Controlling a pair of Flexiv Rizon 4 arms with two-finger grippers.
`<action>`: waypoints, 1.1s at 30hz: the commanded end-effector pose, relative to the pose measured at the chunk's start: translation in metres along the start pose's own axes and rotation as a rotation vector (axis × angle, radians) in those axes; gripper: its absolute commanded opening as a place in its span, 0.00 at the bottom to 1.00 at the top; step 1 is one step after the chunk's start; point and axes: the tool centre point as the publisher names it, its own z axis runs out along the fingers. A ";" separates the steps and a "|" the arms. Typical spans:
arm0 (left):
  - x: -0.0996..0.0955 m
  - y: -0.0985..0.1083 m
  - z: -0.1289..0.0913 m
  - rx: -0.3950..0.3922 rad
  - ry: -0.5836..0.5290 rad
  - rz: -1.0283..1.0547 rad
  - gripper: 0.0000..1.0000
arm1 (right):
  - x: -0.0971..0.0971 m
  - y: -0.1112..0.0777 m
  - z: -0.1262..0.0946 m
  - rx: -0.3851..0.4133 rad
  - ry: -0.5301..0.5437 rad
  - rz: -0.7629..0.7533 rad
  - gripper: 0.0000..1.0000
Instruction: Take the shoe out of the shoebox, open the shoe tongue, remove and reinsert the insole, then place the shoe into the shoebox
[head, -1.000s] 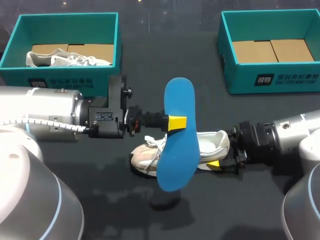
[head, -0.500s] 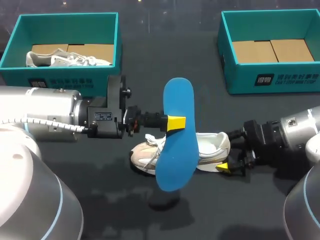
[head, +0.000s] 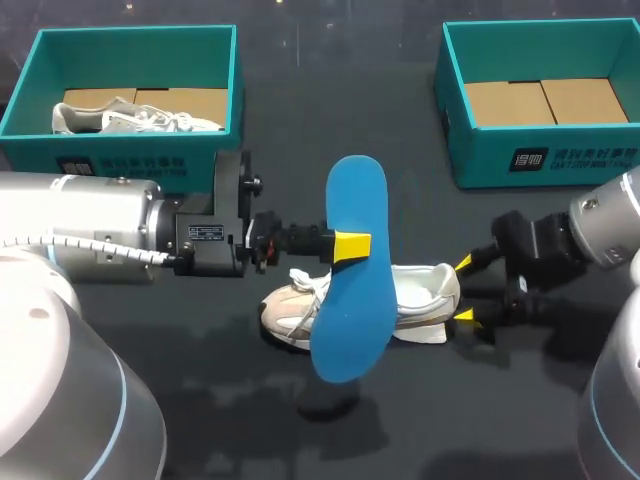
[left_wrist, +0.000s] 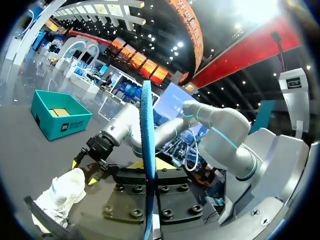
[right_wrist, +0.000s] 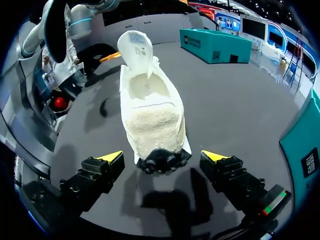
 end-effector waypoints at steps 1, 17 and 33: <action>0.002 0.003 0.000 0.006 -0.002 0.001 0.00 | 0.015 0.010 -0.022 0.114 -0.083 0.007 1.00; 0.002 0.003 0.000 0.006 -0.002 0.001 0.00 | 0.015 0.025 -0.027 0.336 -0.077 0.145 1.00; 0.002 0.003 0.000 0.006 -0.002 0.001 0.00 | 0.021 0.041 -0.032 0.451 -0.185 0.205 1.00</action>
